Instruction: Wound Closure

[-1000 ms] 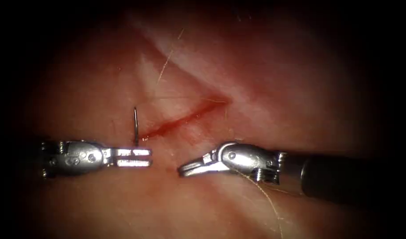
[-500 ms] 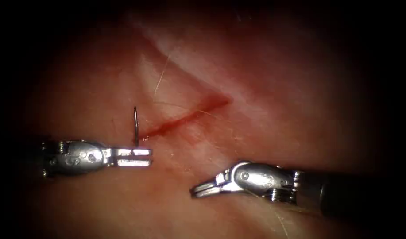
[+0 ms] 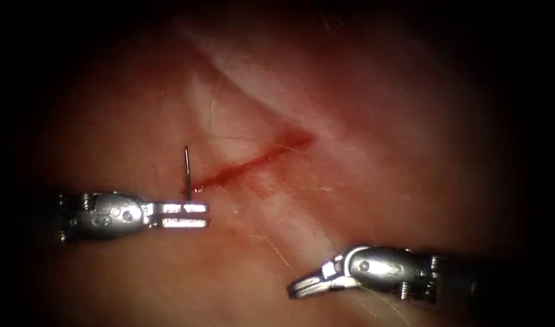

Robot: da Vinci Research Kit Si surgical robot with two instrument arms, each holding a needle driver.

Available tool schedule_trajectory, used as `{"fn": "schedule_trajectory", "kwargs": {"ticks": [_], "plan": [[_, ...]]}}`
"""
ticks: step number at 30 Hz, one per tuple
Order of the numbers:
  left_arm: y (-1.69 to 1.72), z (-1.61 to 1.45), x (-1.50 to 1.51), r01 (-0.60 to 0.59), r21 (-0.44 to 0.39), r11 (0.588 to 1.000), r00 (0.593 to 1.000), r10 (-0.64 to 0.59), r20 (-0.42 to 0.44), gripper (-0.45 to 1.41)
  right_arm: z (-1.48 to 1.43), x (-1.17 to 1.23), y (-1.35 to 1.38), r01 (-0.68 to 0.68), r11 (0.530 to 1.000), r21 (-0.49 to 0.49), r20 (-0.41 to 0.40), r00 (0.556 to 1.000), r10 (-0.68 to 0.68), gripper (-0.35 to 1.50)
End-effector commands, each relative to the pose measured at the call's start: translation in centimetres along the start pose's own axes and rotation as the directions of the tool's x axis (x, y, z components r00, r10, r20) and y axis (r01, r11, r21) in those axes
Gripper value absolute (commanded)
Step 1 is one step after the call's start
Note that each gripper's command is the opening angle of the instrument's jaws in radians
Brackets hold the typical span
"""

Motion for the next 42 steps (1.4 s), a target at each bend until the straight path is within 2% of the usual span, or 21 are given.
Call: {"fn": "schedule_trajectory", "kwargs": {"ticks": [1,15,25,28,32,33,34,35,36,38,42], "plan": [[0.00,0.07,-0.05,0.000,-0.001,1.000,1.000,0.000,-0.001,-0.45,0.05,0.00,-0.06,-0.005,1.000,0.015,0.008,1.000,0.005,-0.35],[0.00,0.07,-0.05,-0.001,0.000,1.000,1.000,0.001,-0.001,-0.45,-0.04,0.02,-0.55,-0.033,0.991,0.127,0.042,0.999,0.028,-0.35],[0.00,0.06,-0.06,-0.001,-0.001,1.000,1.000,0.001,-0.001,-0.45,-0.14,0.11,-1.10,-0.061,0.971,0.233,0.076,0.996,0.045,-0.35],[0.00,0.07,-0.06,-0.001,0.000,1.000,1.000,0.001,-0.001,-0.45,-0.18,0.15,-1.14,-0.060,0.970,0.238,0.068,0.997,0.045,-0.35],[0.00,0.06,-0.06,-0.001,-0.001,1.000,1.000,0.001,-0.001,-0.45,-0.20,0.15,-1.06,-0.038,0.971,0.235,0.060,0.998,0.025,-0.35],[0.00,0.06,-0.06,-0.001,-0.001,1.000,1.000,0.001,-0.001,-0.45,-0.22,0.14,-1.04,-0.021,0.974,0.224,0.058,0.998,0.008,-0.06],[0.00,0.06,-0.06,-0.001,-0.001,1.000,1.000,0.001,-0.001,-0.45,-0.24,0.14,-1.01,0.002,0.980,0.199,0.057,0.998,-0.014,0.41],[0.00,0.06,-0.06,-0.001,-0.001,1.000,1.000,0.001,-0.001,-0.45,-0.27,0.15,-0.96,0.025,0.990,0.139,0.064,0.997,-0.034,1.08],[0.00,0.06,-0.06,-0.001,-0.001,1.000,1.000,0.001,-0.001,-0.45,-0.30,0.16,-0.92,0.045,0.995,0.092,0.071,0.996,-0.052,1.30],[0.00,0.05,-0.06,-0.001,0.000,1.000,1.000,0.001,-0.003,-0.45,-0.43,0.20,-0.78,0.058,0.998,0.022,0.081,0.995,-0.060,1.42],[0.00,0.05,-0.06,-0.001,0.000,1.000,1.000,0.001,-0.003,-0.45,-0.78,0.24,-0.49,0.081,0.995,-0.057,0.096,0.993,-0.075,1.47]]}}
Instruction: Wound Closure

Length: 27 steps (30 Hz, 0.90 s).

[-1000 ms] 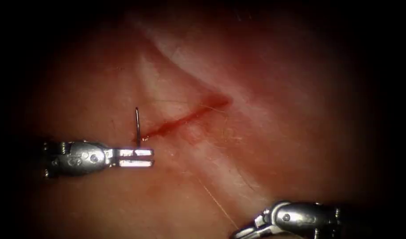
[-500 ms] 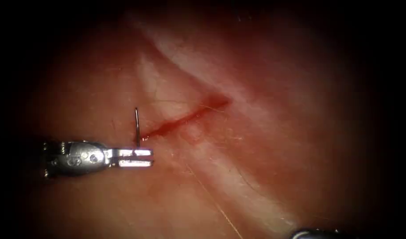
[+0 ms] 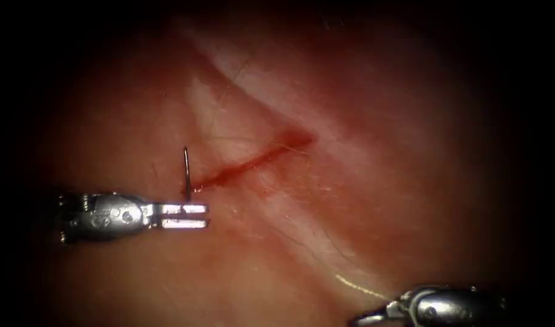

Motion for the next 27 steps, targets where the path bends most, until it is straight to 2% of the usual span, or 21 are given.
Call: {"fn": "schedule_trajectory", "kwargs": {"ticks": [1,4,9,13,17,21,26,27], "plan": [[0.00,0.06,-0.05,0.000,-0.001,1.000,1.000,0.000,-0.001,-0.45,-0.14,-0.05,0.21,0.013,0.999,-0.029,0.008,1.000,-0.013,1.47],[0.00,0.06,-0.05,0.000,-0.001,1.000,1.000,0.000,-0.001,-0.45,-0.40,-0.12,0.43,0.018,0.997,-0.072,0.019,1.000,-0.016,1.47],[0.00,0.05,-0.05,0.000,-0.001,1.000,1.000,0.000,-0.002,-0.45,-0.73,-0.24,0.80,0.000,0.981,-0.195,0.094,0.995,0.019,1.39],[0.00,0.06,-0.05,0.000,-0.001,1.000,1.000,0.000,-0.001,-0.45,-0.78,-0.25,1.01,0.006,0.964,-0.265,0.105,0.994,0.022,1.28],[0.00,0.06,-0.05,0.000,0.000,1.000,1.000,0.000,-0.001,-0.45,-0.58,-0.21,1.19,-0.018,0.954,-0.298,0.024,0.999,0.026,1.25],[0.00,0.06,-0.05,0.000,0.000,1.000,1.000,0.000,-0.001,-0.45,-0.26,-0.14,1.38,-0.026,0.947,-0.320,-0.056,0.998,0.008,1.22],[0.00,0.06,-0.05,0.000,-0.001,1.000,1.000,0.000,-0.001,-0.45,0.28,-0.14,1.64,-0.008,0.945,-0.327,-0.098,0.995,-0.025,1.18],[0.00,0.06,-0.05,0.000,-0.001,1.000,1.000,0.000,-0.001,-0.45,0.28,-0.14,1.64,-0.008,0.945,-0.327,-0.098,0.995,-0.025,1.18]]}}
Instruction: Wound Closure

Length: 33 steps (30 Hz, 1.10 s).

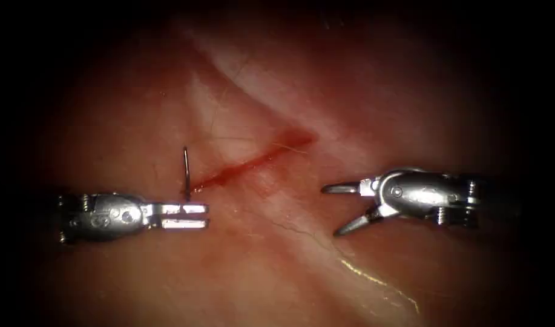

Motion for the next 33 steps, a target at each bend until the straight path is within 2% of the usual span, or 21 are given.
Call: {"fn": "schedule_trajectory", "kwargs": {"ticks": [1,3,16,24,25,26,27,28,29,30,33], "plan": [[0.00,0.06,-0.06,0.000,-0.001,1.000,1.000,0.000,-0.001,-0.45,0.28,-0.03,0.05,0.003,1.000,0.000,-0.004,1.000,-0.003,1.18],[0.00,0.05,-0.06,0.000,-0.002,1.000,1.000,0.000,-0.001,-0.45,0.47,-0.07,0.08,0.001,1.000,-0.004,-0.027,1.000,-0.001,1.18],[0.00,0.06,-0.06,-0.001,-0.001,1.000,1.000,0.001,-0.001,-0.45,0.96,-0.18,0.09,-0.045,0.999,0.000,-0.069,0.997,0.045,1.13],[0.00,0.07,-0.06,0.005,-0.001,1.000,1.000,-0.005,-0.001,-0.45,1.03,-0.16,0.04,-0.091,0.996,0.007,-0.119,0.989,0.091,1.13],[0.00,0.07,-0.06,0.005,-0.001,1.000,1.000,-0.005,-0.001,-0.45,1.05,-0.15,0.05,-0.094,0.995,0.016,-0.126,0.987,0.095,1.05],[0.00,0.07,-0.06,0.005,-0.001,1.000,1.000,-0.005,-0.001,-0.45,1.05,-0.15,0.05,-0.094,0.995,0.016,-0.126,0.987,0.095,1.05],[0.00,0.07,-0.06,0.005,-0.001,1.000,1.000,-0.005,-0.001,-0.45,1.04,-0.15,0.05,-0.088,0.996,0.035,-0.134,0.987,0.092,0.38],[0.00,0.07,-0.06,0.005,-0.001,1.000,1.000,-0.005,-0.001,-0.45,1.04,-0.15,0.05,-0.088,0.996,0.035,-0.134,0.987,0.092,0.38],[0.00,0.07,-0.06,0.005,-0.001,1.000,1.000,-0.005,-0.001,-0.45,1.02,-0.17,0.06,-0.085,0.995,0.045,-0.138,0.986,0.091,-0.13],[0.00,0.07,-0.06,0.005,-0.001,1.000,1.000,-0.005,-0.001,-0.45,1.01,-0.19,0.07,-0.105,0.994,0.029,-0.130,0.986,0.108,-0.35],[0.00,0.06,-0.06,0.005,-0.001,1.000,1.000,-0.005,-0.001,-0.45,0.99,-0.20,0.07,-0.140,0.990,0.033,-0.129,0.981,0.143,-0.35]]}}
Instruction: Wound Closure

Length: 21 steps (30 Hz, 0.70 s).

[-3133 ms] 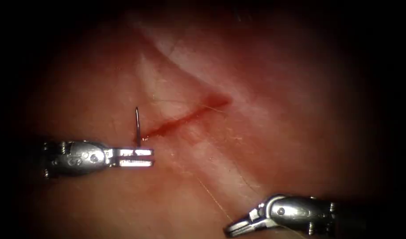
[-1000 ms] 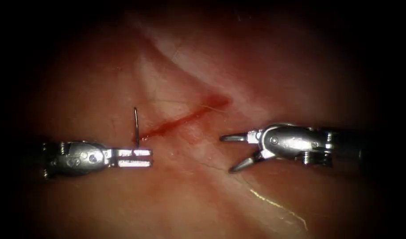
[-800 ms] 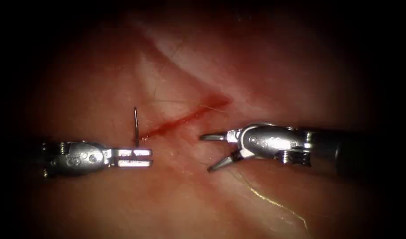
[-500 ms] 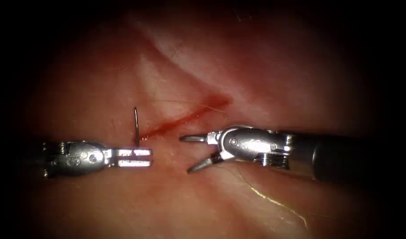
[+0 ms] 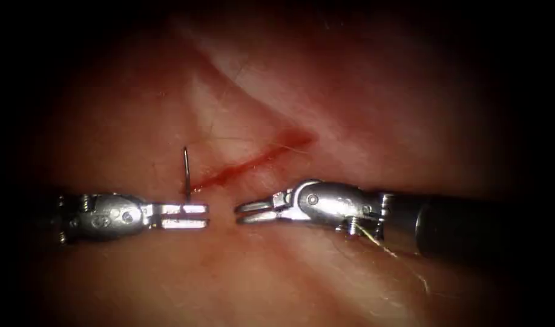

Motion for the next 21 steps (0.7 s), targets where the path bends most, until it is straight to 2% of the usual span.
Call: {"fn": "schedule_trajectory", "kwargs": {"ticks": [1,13,21], "plan": [[0.00,0.06,-0.05,0.000,-0.001,1.000,1.000,0.000,-0.001,-0.45,0.06,-0.02,0.02,-0.010,1.000,0.002,-0.001,1.000,0.010,-0.35],[0.00,0.06,-0.05,0.000,-0.001,1.000,1.000,0.000,-0.001,-0.45,0.03,-0.02,-0.10,-0.012,0.999,0.037,0.022,1.000,0.011,-0.35],[0.00,0.05,-0.05,0.000,-0.002,1.000,1.000,0.000,-0.001,-0.45,0.03,0.03,-0.38,-0.002,0.997,0.079,0.050,0.999,-0.002,-0.35]]}}
